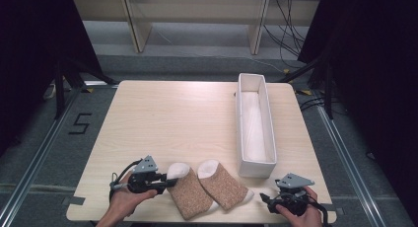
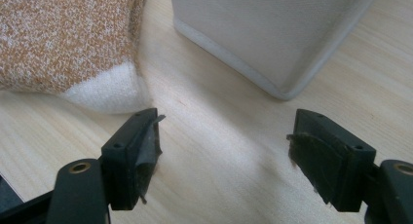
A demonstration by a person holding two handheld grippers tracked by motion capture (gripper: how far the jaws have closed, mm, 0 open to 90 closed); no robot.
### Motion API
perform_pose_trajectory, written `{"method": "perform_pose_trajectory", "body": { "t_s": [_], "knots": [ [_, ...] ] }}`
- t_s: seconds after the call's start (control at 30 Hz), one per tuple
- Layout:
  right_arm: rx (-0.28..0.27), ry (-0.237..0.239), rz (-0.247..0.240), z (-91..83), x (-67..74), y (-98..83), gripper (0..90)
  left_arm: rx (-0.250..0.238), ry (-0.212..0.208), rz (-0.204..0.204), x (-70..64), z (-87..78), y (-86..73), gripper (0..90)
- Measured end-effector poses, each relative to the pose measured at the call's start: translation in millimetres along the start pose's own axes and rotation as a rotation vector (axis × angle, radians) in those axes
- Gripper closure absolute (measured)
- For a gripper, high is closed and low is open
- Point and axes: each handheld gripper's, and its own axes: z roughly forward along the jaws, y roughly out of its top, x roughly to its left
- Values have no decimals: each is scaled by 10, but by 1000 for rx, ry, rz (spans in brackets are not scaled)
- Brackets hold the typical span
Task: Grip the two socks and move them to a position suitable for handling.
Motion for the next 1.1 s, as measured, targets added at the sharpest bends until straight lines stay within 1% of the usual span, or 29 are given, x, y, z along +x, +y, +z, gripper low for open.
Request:
{"method": "perform_pose_trajectory", "body": {
  "t_s": [0.03, 0.07, 0.1, 0.13, 0.17, 0.2, 0.23, 0.27, 0.3, 0.33, 0.4, 0.43, 0.47, 0.5, 0.57, 0.6, 0.63, 0.67, 0.7, 0.73, 0.77, 0.83, 0.87, 0.9, 0.93, 0.97, 1.0, 1.03, 1.1],
  "knots": [
    [0, 6, 21, -1, 10, 3, 269, -12, -4, 0, 2, -40, 29, 727],
    [-4, 5, 1, 11, -10, -2, 270, -25, -12, -12, 0, -64, 50, 729],
    [3, 7, 1, 9, -11, 0, 269, -44, -22, -18, 7, -107, 78, 732],
    [3, 4, -2, 15, -14, -1, 269, -62, -24, -21, 7, -152, 112, 734],
    [5, 4, 0, 18, -14, -2, 270, -66, -16, -12, 8, -223, 162, 736],
    [12, 4, 19, 17, -3, -3, 270, -89, -12, -22, 14, -273, 200, 736],
    [12, 4, 28, 19, 6, -5, 270, -98, -14, -34, 24, -316, 233, 738],
    [17, 6, 45, 15, 13, 1, 270, -112, -24, -39, 51, -357, 270, 741],
    [3, -1, 10, 24, -8, -2, 269, -122, -7, -37, 69, -396, 307, 742],
    [0, 1, 12, 24, -8, -2, 270, -127, 10, -37, 91, -434, 345, 742],
    [-6, 1, 7, 29, -19, 7, 270, -143, 24, -45, 159, -513, 413, 744],
    [-11, 0, 8, 40, -12, -1, 270, -149, 42, -47, 193, -548, 445, 745],
    [1, 1, 16, 37, -7, 1, 269, -159, 54, -51, 233, -576, 472, 745],
    [16, 2, 10, 29, -14, 4, 270, -168, 63, -58, 276, -600, 498, 745],
    [12, 3, 9, 31, -14, 5, 270, -185, 88, -67, 372, -641, 551, 746],
    [11, 2, 5, 32, -17, 6, 270, -181, 100, -72, 408, -664, 570, 747],
    [11, 4, 7, 34, -15, 5, 270, -189, 113, -78, 464, -686, 591, 747],
    [12, 2, 7, 36, -14, 3, 269, -200, 130, -92, 524, -710, 608, 747],
    [-2, -2, -14, 43, -27, 3, 269, -209, 143, -104, 588, -731, 619, 747],
    [-6, 1, -19, 46, -32, 4, 269, -214, 160, -118, 648, -747, 630, 747],
    [10, 3, 8, 35, -13, 4, 270, -227, 175, -140, 728, -765, 633, 747],
    [13, 3, 1, 37, -19, 6, 269, -229, 193, -169, 831, -765, 624, 748],
    [14, 4, 5, 38, -15, 7, 269, -227, 211, -178, 879, -751, 618, 748],
    [13, 4, 5, 39, -15, 6, 270, -226, 220, -188, 924, -733, 611, 748],
    [15, 7, 14, 42, -10, 5, 269, -227, 225, -200, 970, -717, 607, 747],
    [8, 5, -12, 48, -24, 8, 269, -226, 229, -203, 1016, -702, 603, 748],
    [4, 0, -29, 48, -33, 9, 269, -229, 236, -218, 1054, -687, 600, 748],
    [12, 2, 1, 47, -10, 5, 269, -236, 244, -228, 1098, -678, 596, 748],
    [12, 1, -5, 44, -13, 3, 269, -248, 265, -251, 1166, -662, 585, 748]
  ]
}}
